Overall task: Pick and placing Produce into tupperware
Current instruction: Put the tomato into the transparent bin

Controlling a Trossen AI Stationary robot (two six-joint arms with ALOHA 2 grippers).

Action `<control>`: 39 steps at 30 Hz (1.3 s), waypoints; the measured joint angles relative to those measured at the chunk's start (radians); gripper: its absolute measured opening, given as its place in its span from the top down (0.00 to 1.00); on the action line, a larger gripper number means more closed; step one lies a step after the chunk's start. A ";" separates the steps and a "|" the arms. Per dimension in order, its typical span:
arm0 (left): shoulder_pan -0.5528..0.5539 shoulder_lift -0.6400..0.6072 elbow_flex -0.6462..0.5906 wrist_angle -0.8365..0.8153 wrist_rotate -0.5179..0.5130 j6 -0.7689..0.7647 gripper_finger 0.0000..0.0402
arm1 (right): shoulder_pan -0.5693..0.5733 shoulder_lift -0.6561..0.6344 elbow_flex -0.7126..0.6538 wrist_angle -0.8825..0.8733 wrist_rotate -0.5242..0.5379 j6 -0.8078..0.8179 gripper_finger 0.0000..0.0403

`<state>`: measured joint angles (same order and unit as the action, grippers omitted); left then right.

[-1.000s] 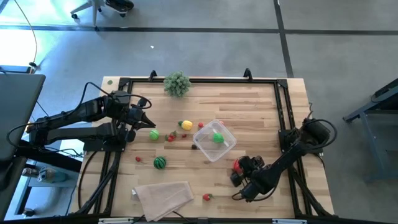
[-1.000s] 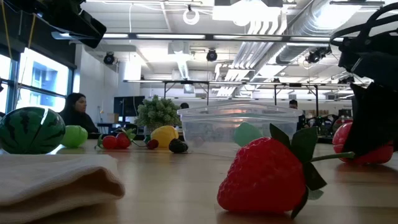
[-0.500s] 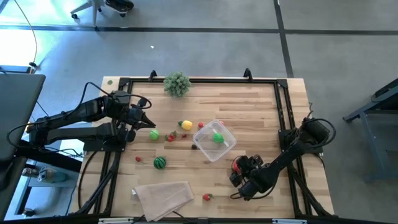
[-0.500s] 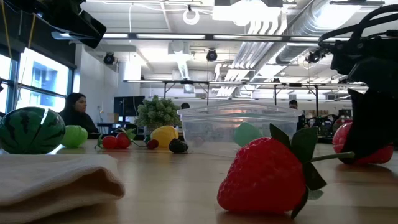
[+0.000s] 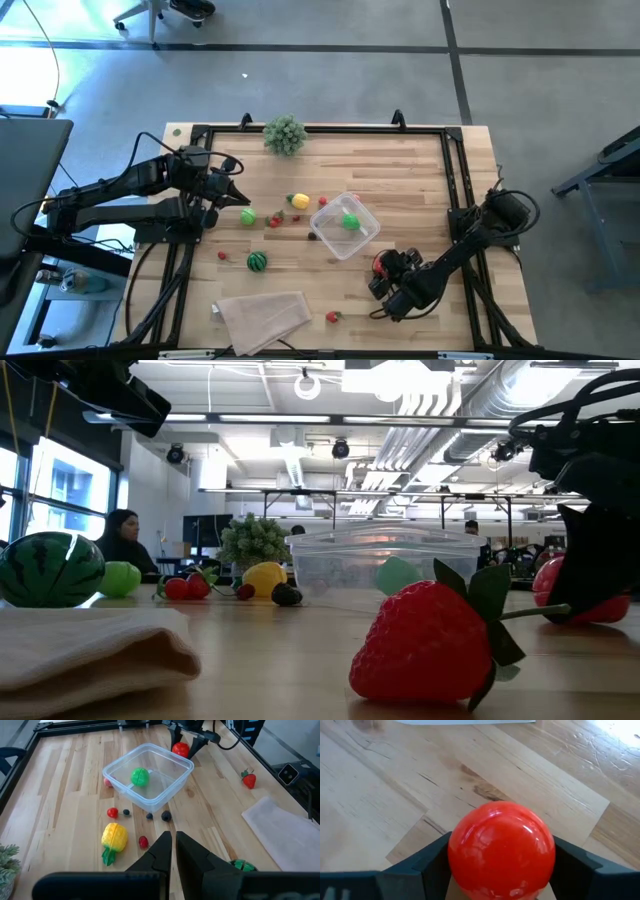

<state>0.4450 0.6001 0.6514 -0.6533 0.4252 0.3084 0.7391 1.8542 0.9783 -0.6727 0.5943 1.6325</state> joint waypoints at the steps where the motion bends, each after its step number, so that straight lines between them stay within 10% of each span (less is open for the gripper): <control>1: 0.000 0.000 0.000 0.000 0.000 0.000 0.96 | 0.000 0.000 0.000 0.000 0.000 0.000 0.38; 15: 0.000 0.000 0.000 0.000 0.000 0.000 0.96 | 0.003 0.000 0.029 -0.023 0.016 0.000 0.39; 26: 0.000 0.000 0.000 0.000 0.000 0.000 0.96 | -0.016 0.000 0.321 -0.397 0.167 -0.095 0.39; 39: 0.000 0.000 0.000 0.000 0.000 0.000 0.96 | -0.361 -0.001 0.677 -0.467 0.196 -0.746 0.39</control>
<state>0.4446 0.6002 0.6514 -0.6533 0.4252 0.3080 0.3779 1.8534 1.6549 -1.1398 0.7906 0.8861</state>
